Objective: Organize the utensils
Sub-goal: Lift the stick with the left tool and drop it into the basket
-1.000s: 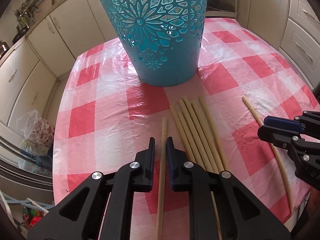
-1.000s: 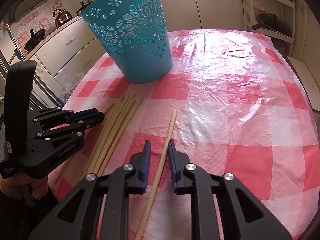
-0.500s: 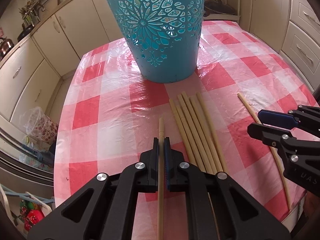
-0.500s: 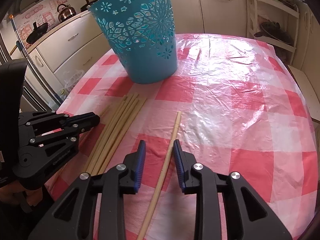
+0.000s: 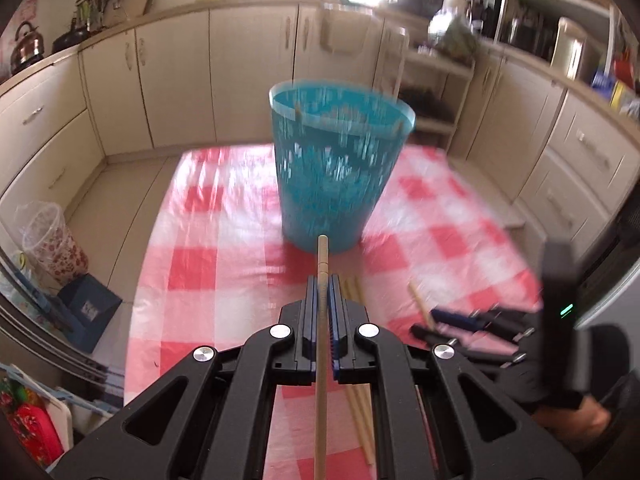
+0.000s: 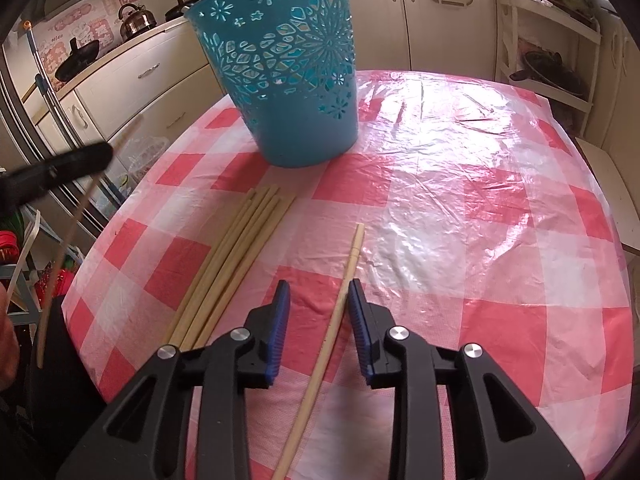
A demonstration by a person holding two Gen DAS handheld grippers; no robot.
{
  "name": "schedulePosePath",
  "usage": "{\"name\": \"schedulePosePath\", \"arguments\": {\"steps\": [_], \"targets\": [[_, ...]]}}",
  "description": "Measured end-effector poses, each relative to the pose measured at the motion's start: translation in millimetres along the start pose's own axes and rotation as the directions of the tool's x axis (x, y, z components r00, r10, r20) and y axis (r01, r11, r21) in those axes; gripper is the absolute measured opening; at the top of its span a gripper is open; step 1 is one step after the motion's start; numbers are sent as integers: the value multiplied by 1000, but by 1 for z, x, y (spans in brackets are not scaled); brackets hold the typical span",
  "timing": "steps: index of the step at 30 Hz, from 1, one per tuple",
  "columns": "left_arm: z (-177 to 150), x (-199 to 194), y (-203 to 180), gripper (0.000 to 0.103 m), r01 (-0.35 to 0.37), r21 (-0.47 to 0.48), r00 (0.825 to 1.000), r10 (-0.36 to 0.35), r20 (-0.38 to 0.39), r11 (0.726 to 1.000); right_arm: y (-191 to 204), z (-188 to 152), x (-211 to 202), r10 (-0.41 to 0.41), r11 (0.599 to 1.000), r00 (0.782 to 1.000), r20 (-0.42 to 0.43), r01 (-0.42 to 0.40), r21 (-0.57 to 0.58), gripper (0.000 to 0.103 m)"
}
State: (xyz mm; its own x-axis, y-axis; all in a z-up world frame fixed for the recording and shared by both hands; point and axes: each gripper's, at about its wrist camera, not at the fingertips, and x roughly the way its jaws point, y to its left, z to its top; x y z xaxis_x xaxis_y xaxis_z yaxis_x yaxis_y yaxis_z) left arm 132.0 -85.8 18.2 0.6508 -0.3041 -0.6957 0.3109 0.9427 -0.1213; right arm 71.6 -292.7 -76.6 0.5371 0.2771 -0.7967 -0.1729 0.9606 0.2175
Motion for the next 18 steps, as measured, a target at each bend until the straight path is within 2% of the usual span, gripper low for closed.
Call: {"name": "schedulePosePath", "arguments": {"steps": [4, 10, 14, 18], "targets": [[29, -34, 2, 5, 52, -48, 993, -46, 107, 998, 0, 0, 0, 0, 1000, 1000, 0, 0, 0, 30], [79, -66, -9, 5, 89, -78, 958, -64, 279, 993, 0, 0, 0, 3, 1000, 1000, 1, -3, 3, 30], [117, -63, -16, 5, 73, -95, 929, -33, 369, 993, -1, 0, -1, 8, 1000, 1000, 2, -8, 7, 30], [153, -45, -16, 5, 64, -133, 907, -2, 422, 989, -3, 0, -1, 19, 1000, 1000, 4, -19, 15, 31]]}}
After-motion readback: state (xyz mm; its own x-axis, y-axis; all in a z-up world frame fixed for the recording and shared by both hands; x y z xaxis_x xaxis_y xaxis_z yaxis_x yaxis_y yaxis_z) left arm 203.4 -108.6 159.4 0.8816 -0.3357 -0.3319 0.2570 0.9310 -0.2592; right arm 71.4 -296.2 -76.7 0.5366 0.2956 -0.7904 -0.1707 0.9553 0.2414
